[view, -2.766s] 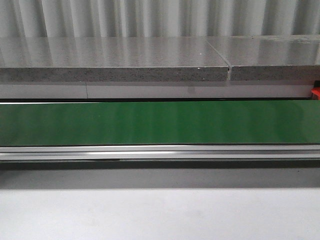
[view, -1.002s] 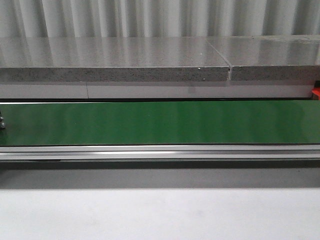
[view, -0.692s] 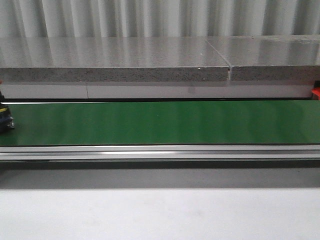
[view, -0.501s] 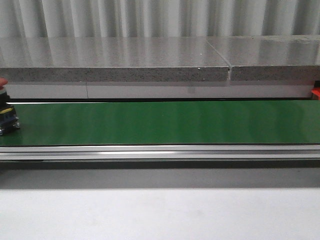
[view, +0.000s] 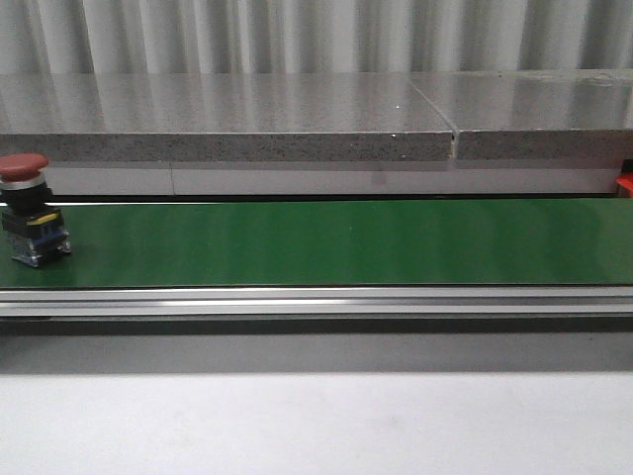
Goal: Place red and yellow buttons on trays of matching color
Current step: 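Move the left gripper to a yellow push-button and grasp it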
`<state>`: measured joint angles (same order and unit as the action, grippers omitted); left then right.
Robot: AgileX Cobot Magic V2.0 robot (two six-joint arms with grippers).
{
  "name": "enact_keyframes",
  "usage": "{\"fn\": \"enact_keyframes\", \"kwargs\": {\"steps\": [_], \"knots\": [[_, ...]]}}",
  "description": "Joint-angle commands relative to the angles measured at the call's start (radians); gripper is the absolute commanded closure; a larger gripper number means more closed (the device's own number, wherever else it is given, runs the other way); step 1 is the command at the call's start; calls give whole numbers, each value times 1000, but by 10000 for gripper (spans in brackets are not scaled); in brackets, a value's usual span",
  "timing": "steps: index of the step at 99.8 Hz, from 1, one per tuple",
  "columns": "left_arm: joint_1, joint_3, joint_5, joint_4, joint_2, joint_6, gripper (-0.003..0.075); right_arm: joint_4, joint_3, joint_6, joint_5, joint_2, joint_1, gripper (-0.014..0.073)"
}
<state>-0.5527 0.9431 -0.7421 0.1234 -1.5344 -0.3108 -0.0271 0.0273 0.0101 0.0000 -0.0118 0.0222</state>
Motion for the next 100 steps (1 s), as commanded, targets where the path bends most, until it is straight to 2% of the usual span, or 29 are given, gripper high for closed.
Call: {"fn": "enact_keyframes", "kwargs": {"steps": [1, 29, 62, 74, 87, 100], "knots": [[-6, 52, 28, 1, -6, -4, 102, 1, -15, -10, -74, -9, -7, 675], [-6, 88, 38, 15, -120, 5, 102, 1, -15, -10, -74, -9, -7, 675], [-6, 90, 89, 40, -136, 5, 114, 1, -15, -10, -74, -9, -7, 675], [-6, 90, 89, 40, -136, 5, 216, 1, -15, -10, -74, -9, -7, 675], [-6, 90, 86, 40, -134, 5, 403, 1, -15, -10, -74, -9, -7, 675], [-6, 90, 82, 52, -121, 5, 552, 1, -15, -10, -74, -9, -7, 675]]}}
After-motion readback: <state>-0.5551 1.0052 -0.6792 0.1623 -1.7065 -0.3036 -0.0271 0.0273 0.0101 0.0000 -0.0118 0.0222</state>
